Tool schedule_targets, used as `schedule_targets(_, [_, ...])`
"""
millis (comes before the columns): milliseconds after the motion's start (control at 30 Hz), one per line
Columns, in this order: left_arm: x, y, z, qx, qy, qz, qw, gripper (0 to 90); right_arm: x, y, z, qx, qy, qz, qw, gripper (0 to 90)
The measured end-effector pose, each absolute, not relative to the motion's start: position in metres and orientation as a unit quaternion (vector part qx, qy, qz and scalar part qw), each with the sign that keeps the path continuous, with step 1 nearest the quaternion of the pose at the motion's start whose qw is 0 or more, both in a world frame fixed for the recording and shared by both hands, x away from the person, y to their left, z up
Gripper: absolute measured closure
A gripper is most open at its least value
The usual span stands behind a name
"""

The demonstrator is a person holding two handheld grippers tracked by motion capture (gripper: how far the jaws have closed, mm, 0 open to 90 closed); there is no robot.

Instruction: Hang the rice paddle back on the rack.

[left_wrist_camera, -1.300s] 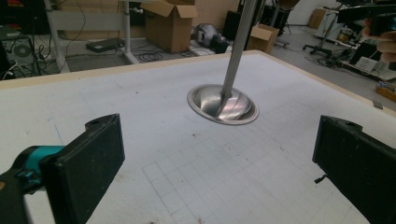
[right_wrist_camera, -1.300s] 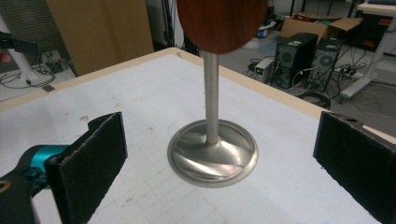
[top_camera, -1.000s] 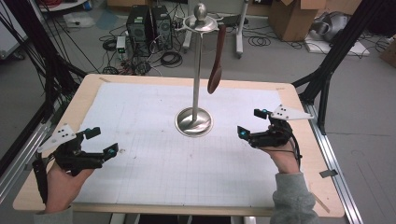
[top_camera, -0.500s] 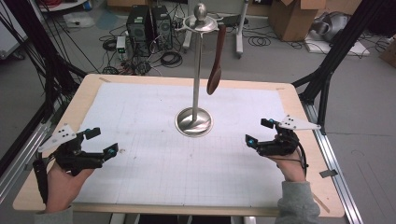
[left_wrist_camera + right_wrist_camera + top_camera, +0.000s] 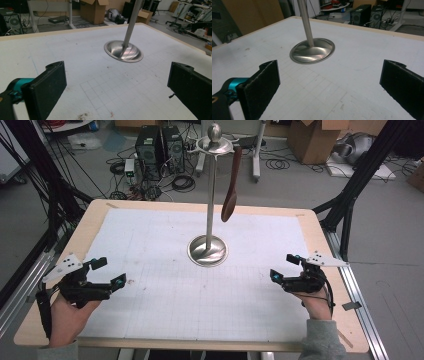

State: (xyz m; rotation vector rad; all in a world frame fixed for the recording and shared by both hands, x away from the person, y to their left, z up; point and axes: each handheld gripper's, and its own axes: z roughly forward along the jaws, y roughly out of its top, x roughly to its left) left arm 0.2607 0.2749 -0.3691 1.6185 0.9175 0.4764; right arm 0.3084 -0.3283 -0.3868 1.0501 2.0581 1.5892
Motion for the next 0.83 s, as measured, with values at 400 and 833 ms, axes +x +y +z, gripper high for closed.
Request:
schedule_targets(400, [0.263, 0.3, -0.394, 0.669, 0.429, 0.229, 0.562, 2.6, 0.303, -0.357, -0.397, 0.401, 0.698, 0.561, 0.192, 1.6])
schedule_targets(833, [0.256, 0.312, -0.389, 0.645, 0.442, 0.252, 0.571, 2.6, 0.301, -0.364, -0.406, 0.415, 0.686, 0.562, 0.204, 1.6])
